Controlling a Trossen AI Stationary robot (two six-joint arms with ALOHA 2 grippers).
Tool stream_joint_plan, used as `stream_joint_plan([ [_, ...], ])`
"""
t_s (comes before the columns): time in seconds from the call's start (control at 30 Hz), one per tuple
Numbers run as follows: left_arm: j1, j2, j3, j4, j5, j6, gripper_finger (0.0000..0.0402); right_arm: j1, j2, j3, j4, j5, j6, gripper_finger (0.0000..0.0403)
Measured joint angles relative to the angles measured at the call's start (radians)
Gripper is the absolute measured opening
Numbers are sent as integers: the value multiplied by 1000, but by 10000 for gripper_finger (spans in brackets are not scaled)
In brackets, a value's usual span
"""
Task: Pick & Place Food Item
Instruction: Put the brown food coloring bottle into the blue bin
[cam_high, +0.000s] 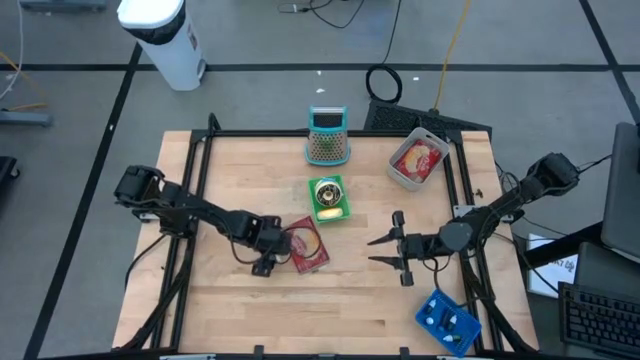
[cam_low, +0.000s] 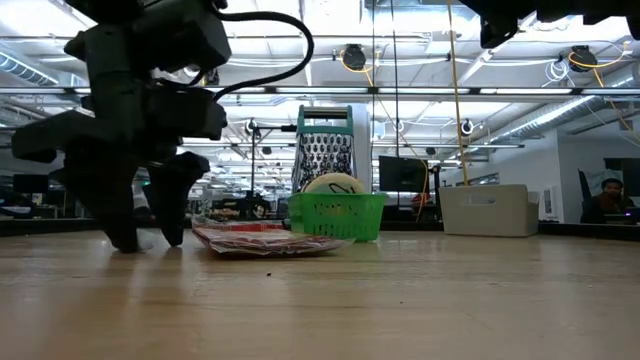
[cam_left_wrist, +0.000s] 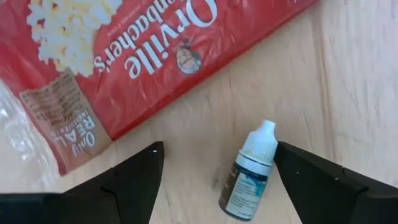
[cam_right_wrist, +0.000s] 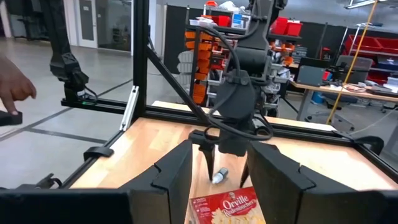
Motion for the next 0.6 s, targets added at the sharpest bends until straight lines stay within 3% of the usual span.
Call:
stream_joint_plan([
  [0.2,-26,0,-1,-40,0,-47,299,-7,0,0,-9,0,0,146],
  [0.6,-42,1,-6,25,-2,-56,174,-7,0,0,-9,0,0,146],
])
